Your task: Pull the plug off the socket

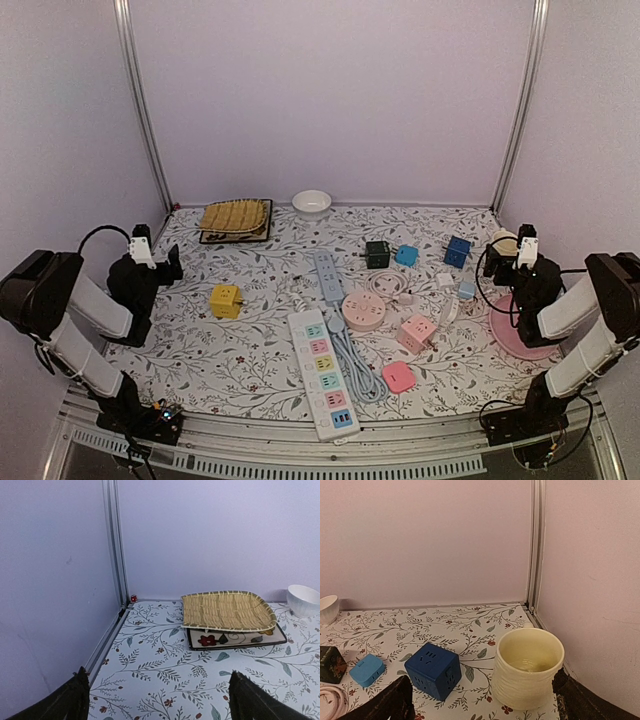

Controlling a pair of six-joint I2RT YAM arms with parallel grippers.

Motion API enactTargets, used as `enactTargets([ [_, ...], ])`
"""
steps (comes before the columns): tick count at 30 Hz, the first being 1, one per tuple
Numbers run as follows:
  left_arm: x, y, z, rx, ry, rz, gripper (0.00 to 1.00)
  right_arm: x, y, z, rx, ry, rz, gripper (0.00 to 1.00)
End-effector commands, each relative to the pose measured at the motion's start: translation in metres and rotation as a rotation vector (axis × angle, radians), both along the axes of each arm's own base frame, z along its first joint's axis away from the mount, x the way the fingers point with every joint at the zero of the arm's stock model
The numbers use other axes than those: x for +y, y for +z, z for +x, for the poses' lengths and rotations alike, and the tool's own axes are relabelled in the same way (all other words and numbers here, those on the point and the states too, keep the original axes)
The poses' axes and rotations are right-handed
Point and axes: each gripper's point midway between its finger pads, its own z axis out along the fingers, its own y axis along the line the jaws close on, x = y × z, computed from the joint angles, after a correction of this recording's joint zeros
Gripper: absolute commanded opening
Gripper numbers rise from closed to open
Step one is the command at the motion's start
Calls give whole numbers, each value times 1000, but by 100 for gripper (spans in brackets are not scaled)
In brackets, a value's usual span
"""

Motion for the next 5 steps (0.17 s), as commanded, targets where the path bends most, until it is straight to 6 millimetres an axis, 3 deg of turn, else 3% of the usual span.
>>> enactTargets([
  [1, 3, 8, 1, -32, 8, 5, 97, 1, 5, 5, -14, 15, 6, 99],
  [5, 3, 8, 1, -32, 9, 5, 97, 1, 5, 5, -15, 18, 6, 99],
])
